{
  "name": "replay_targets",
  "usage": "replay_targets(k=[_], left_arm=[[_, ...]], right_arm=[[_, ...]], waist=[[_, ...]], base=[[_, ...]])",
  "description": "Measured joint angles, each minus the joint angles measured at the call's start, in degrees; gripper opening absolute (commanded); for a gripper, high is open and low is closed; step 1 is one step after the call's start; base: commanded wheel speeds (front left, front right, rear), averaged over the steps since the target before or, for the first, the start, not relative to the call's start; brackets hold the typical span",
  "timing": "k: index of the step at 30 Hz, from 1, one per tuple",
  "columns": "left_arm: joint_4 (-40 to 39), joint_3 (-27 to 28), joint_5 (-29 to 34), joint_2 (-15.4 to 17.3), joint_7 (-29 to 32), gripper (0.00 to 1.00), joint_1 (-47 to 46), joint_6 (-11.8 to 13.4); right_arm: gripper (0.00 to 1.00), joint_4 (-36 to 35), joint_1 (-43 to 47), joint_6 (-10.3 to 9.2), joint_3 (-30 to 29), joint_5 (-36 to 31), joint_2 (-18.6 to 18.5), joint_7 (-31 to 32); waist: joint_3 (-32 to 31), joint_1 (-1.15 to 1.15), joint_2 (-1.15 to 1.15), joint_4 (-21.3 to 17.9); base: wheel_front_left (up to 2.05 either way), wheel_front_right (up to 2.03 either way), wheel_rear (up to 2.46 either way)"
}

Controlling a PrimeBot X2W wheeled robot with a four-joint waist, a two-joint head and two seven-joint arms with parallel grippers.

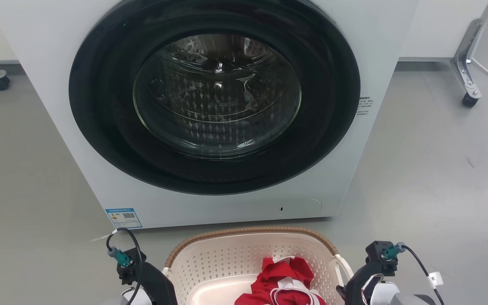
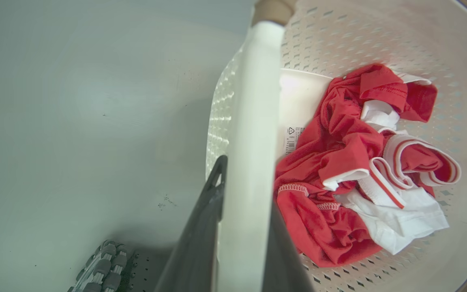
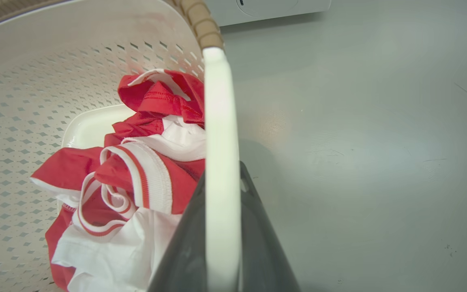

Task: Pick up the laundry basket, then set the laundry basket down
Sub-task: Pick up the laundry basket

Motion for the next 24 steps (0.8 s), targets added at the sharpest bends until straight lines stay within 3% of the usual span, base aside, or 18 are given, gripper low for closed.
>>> replay_targets(k=[24], left_arm=[[-1.2,-3.6,-2.6,0.2,0.7,0.00,1.4,1.5]], right_arm=[[0.00,0.4,1.3,-0.01,0.3,2.5,0.0,1.0]], waist=[[-1.3,0.00,0.00,-0.3]], base=[[0.00,0.00,0.00]])
